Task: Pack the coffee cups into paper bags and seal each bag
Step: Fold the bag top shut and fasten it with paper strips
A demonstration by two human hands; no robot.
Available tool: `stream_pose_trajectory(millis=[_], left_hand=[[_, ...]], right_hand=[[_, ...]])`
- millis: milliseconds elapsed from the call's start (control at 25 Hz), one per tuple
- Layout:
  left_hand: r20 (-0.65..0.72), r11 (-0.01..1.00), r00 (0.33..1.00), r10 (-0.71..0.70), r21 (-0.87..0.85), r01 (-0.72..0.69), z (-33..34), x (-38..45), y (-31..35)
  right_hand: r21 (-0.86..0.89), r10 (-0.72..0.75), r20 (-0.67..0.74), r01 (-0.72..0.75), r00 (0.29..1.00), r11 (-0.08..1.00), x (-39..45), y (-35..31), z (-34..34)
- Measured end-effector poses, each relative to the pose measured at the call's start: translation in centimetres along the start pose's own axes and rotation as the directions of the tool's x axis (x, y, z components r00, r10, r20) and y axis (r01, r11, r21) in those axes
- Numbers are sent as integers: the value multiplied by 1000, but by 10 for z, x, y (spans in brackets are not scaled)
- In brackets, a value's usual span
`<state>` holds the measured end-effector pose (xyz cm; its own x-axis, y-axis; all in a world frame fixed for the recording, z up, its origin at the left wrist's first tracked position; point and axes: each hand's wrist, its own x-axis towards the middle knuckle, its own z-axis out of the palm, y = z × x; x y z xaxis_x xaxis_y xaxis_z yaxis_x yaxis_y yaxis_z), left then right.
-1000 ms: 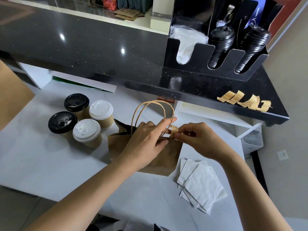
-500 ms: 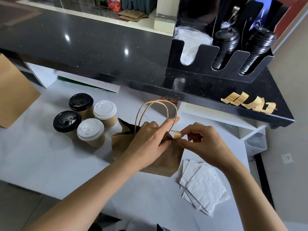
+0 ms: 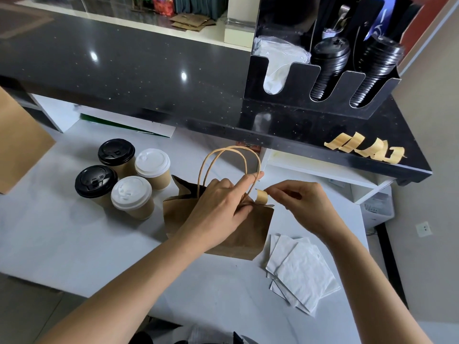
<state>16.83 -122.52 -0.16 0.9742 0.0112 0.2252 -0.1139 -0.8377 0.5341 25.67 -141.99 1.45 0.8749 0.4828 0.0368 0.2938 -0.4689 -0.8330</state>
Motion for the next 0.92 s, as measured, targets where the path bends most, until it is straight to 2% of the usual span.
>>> stream_pose_trajectory(millis=[120,200,400,600,720,920], left_hand=[[1,1000,1000,-6,-10,6,0,0,0],[3,1000,1000,-8,-28,8,0,1,0],[18,999,1000,-17,-33,18,2,2,-2],[5,999,1000,-5,-33,5,2,2,0],[19,999,1000,-6,-36,7,0,2,-1],[18,1000,1000,0,-30,1,-1,3,0]], right_hand=[[27,177,71,-179,982,983,13,1,10],[41,206,129,-213,970,976,14,0,12],[39,54,92,-58,994,998,0,-1,7],[-44,-91,41,93,995,995,-9,0,6],[-165,-154,12,153,988,974,-10,-1,8],[-405,-254,31,245,967,881,-12,-2,12]])
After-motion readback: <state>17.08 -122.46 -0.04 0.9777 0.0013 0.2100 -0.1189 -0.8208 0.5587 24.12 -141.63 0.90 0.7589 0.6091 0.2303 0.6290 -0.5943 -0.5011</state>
